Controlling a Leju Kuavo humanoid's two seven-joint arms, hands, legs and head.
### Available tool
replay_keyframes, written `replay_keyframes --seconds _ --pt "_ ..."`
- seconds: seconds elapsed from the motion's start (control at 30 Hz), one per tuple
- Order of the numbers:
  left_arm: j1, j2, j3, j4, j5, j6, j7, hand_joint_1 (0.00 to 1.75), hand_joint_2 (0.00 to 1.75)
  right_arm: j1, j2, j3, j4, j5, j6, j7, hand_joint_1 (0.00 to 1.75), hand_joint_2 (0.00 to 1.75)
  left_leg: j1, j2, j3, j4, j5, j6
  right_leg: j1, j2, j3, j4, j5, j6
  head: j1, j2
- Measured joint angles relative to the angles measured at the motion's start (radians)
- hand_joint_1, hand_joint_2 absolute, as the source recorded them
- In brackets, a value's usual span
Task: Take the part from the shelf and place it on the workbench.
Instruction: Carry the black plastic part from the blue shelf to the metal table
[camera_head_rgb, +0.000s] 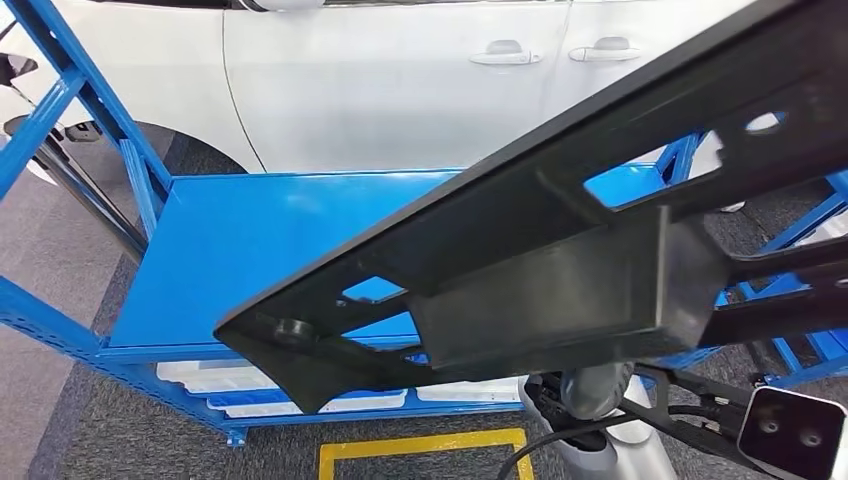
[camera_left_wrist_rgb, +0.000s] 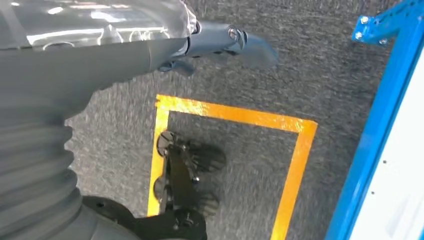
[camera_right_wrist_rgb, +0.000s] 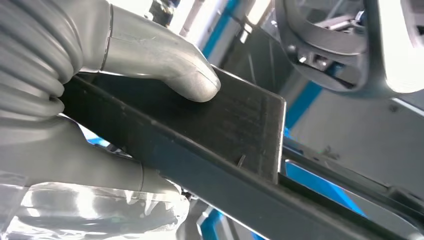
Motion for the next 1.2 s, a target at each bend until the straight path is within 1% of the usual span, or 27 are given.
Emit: replay_keyframes --seconds 0.07,0.1,0.13,0.17,0.23,0.27,0.3,0.4,0.43,0.47,0.57,0.6,0.63,0.67,0.73,0.77,0.8,0.83,0.9,0.93,0.97,1.0,1.07,1.1,1.13,1.17,1.2 --pt "0.0 0.0 0.0 0.0 -0.007 0.001 0.0 0.0 1.75 0.001 -0.006 0.024 0.03 -0.016 -0.01 0.011 1.75 1.75 0.0 0.001 -0.019 0.001 0.012 0.002 -0.005 0.0 -0.047 0.135 -0.074 0.008 0.001 0.0" --pt "0.0 0.0 0.0 0.0 -0.012 0.0 0.0 0.0 1.75 0.002 -0.009 0.037 0.048 -0.026 -0.014 0.02 1.75 1.75 -0.001 0.002 -0.028 0.002 0.018 0.001 -0.007 0.0 -0.055 0.174 -0.089 0.01 0.001 0.0" --pt "0.0 0.0 0.0 0.0 -0.016 -0.001 0.0 0.0 1.75 0.003 -0.01 0.051 0.068 -0.036 -0.016 0.028 1.75 1.75 -0.001 0.002 -0.037 0.003 0.025 0.0 -0.009 0.0 -0.043 0.173 -0.084 0.011 0.001 0.0" --pt "0.0 0.0 0.0 0.0 -0.018 -0.001 0.002 0.0 1.75 0.004 -0.011 0.066 0.089 -0.049 -0.011 0.04 1.75 1.75 -0.001 0.001 -0.046 0.004 0.031 -0.003 -0.01 0.0 -0.009 0.13 -0.063 0.01 0.001 0.0" --pt "-0.002 -0.001 -0.001 0.0 -0.015 0.001 0.014 0.0 1.75 0.003 -0.009 0.101 0.14 -0.084 0.015 0.06 1.75 1.75 -0.001 -0.001 -0.058 0.007 0.042 -0.01 -0.01 0.0 0.092 -0.022 -0.018 0.003 0.001 0.0" --pt "-0.002 -0.002 0.0 0.0 -0.011 0.004 0.023 0.0 1.75 0.005 -0.007 0.119 0.171 -0.1 0.035 0.061 1.75 1.75 -0.001 -0.001 -0.062 0.007 0.048 -0.016 -0.007 0.0 0.128 -0.081 -0.003 -0.001 0.0 0.0" --pt "-0.001 -0.002 0.001 0.0 -0.008 0.009 0.033 0.0 1.75 0.007 -0.005 0.136 0.202 -0.111 0.053 0.056 1.75 1.75 -0.001 -0.002 -0.063 0.006 0.054 -0.022 -0.003 0.001 0.147 -0.115 0.003 -0.006 0.0 0.0" --pt "0.004 -0.003 0.004 0.0 -0.006 0.026 0.058 0.0 1.75 0.017 -0.003 0.168 0.281 -0.121 0.083 0.031 1.75 1.75 0.001 -0.002 -0.066 0.001 0.069 -0.041 0.002 -0.001 0.14 -0.128 0.019 -0.024 0.0 0.0" --pt "0.007 -0.004 0.005 0.0 -0.008 0.031 0.065 0.0 1.75 0.019 -0.002 0.173 0.299 -0.123 0.088 0.027 1.75 1.75 0.002 -0.002 -0.072 0.011 0.054 -0.045 0.0 -0.003 0.134 -0.131 0.028 -0.033 -0.001 0.0" --pt "0.01 -0.004 0.005 0.0 -0.011 0.034 0.071 0.0 1.75 0.021 -0.002 0.175 0.314 -0.124 0.091 0.024 1.75 1.75 0.003 -0.002 -0.084 0.039 0.023 -0.049 -0.002 -0.005 0.126 -0.135 0.039 -0.042 -0.002 0.0" --pt "0.014 -0.006 0.005 0.0 -0.016 0.04 0.083 0.0 1.75 0.031 0.0 0.176 0.343 -0.127 0.097 0.022 1.75 1.75 0.004 -0.002 -0.141 0.223 -0.116 -0.056 0.001 -0.007 0.087 -0.136 0.07 -0.054 -0.005 0.0" --pt "0.015 -0.006 0.005 0.0 -0.016 0.04 0.084 0.0 1.75 0.034 0.0 0.176 0.35 -0.127 0.097 0.022 1.75 1.75 0.004 -0.002 -0.15 0.277 -0.136 -0.057 0.003 -0.007 0.073 -0.134 0.08 -0.054 -0.005 0.0" --pt "0.015 -0.006 0.005 0.0 -0.016 0.041 0.085 0.0 1.75 0.036 0.0 0.176 0.356 -0.127 0.097 0.022 1.75 1.75 0.004 -0.002 -0.145 0.302 -0.134 -0.058 0.005 -0.008 0.058 -0.132 0.089 -0.053 -0.005 0.0" --pt "0.015 -0.006 0.005 0.0 -0.017 0.041 0.086 0.0 1.75 0.038 0.0 0.176 0.361 -0.127 0.097 0.022 1.75 1.75 0.004 -0.002 -0.12 0.289 -0.113 -0.057 0.005 -0.008 0.044 -0.128 0.097 -0.052 -0.005 0.0" --pt "0.014 -0.006 0.005 0.0 -0.022 0.046 0.091 0.0 1.75 0.04 0.0 0.176 0.369 -0.127 0.098 0.024 1.75 1.75 0.004 -0.002 -0.021 0.164 -0.072 -0.052 0.006 -0.007 0.021 -0.118 0.109 -0.045 -0.005 0.0" --pt "0.012 -0.006 0.005 0.0 -0.026 0.051 0.095 0.0 1.75 0.041 0.0 0.176 0.372 -0.127 0.099 0.026 1.75 1.75 0.002 -0.002 0.03 0.091 -0.068 -0.048 0.006 -0.007 0.012 -0.112 0.115 -0.041 -0.005 0.0" --pt "0.012 -0.007 0.004 0.0 -0.029 0.056 0.099 0.0 1.75 0.043 0.001 0.176 0.373 -0.127 0.1 0.029 1.75 1.75 0.0 -0.003 0.065 0.037 -0.072 -0.044 0.007 -0.007 0.007 -0.108 0.12 -0.035 -0.004 0.0" --pt "0.011 -0.007 0.004 0.0 -0.032 0.061 0.103 0.0 1.75 0.046 0.003 0.176 0.374 -0.128 0.104 0.033 1.75 1.75 -0.002 -0.004 0.081 0.007 -0.08 -0.038 0.008 -0.007 0.004 -0.106 0.126 -0.029 -0.006 0.0" --pt "0.013 -0.008 0.004 0.0 -0.036 0.07 0.107 0.0 1.75 0.053 0.006 0.174 0.377 -0.126 0.112 0.04 1.75 1.75 -0.004 -0.003 0.076 -0.001 -0.072 -0.026 0.007 -0.006 0.002 -0.107 0.137 -0.017 -0.007 0.0" --pt "0.013 -0.01 0.004 0.0 -0.036 0.074 0.108 0.0 1.75 0.057 0.008 0.172 0.378 -0.125 0.117 0.041 1.75 1.75 -0.003 -0.001 0.069 -0.002 -0.064 -0.018 0.006 -0.005 -0.003 -0.101 0.13 -0.011 -0.009 0.0" --pt "0.013 -0.011 0.004 0.0 -0.037 0.077 0.108 0.0 1.75 0.061 0.008 0.17 0.38 -0.124 0.121 0.042 1.75 1.75 -0.001 0.001 0.06 -0.004 -0.054 -0.01 0.004 -0.003 -0.014 -0.081 0.105 -0.005 -0.007 0.0" --pt "0.012 -0.012 0.004 0.0 -0.037 0.078 0.108 0.0 1.75 0.064 0.008 0.167 0.381 -0.123 0.125 0.041 1.75 1.75 0.001 0.003 0.049 -0.006 -0.043 -0.004 0.002 -0.002 -0.03 -0.04 0.064 0.0 -0.006 0.0" --pt "0.012 -0.013 0.004 0.0 -0.037 0.08 0.107 0.0 1.75 0.07 0.008 0.16 0.384 -0.117 0.13 0.034 1.75 1.75 0.0 0.005 0.024 -0.004 -0.023 0.002 -0.002 -0.001 -0.068 0.088 -0.033 0.008 -0.004 0.0" --pt "0.013 -0.013 0.004 0.0 -0.038 0.081 0.108 0.0 1.75 0.073 0.008 0.156 0.385 -0.11 0.13 0.027 1.75 1.75 -0.001 0.006 0.01 -0.003 -0.013 0.002 -0.003 -0.002 -0.079 0.146 -0.059 0.011 -0.004 0.0" --pt "0.014 -0.013 0.004 0.0 -0.039 0.081 0.108 0.0 1.75 0.076 0.009 0.152 0.384 -0.101 0.126 0.018 1.75 1.75 -0.001 0.006 -0.003 0.0 -0.004 0.001 -0.004 -0.002 -0.077 0.178 -0.061 0.012 -0.004 0.0" --pt "0.014 -0.013 0.004 0.0 -0.041 0.081 0.109 0.0 1.75 0.078 0.009 0.147 0.381 -0.089 0.119 0.008 1.75 1.75 -0.002 0.007 -0.017 0.003 0.004 -0.001 -0.004 -0.002 -0.056 0.175 -0.044 0.011 -0.004 0.0" --pt "0.014 -0.013 0.004 0.0 -0.043 0.082 0.11 0.0 1.75 0.079 0.011 0.141 0.375 -0.074 0.105 0.0 1.75 1.75 -0.002 0.007 -0.03 0.006 0.012 -0.003 -0.003 -0.002 -0.017 0.134 -0.017 0.007 -0.004 0.0"
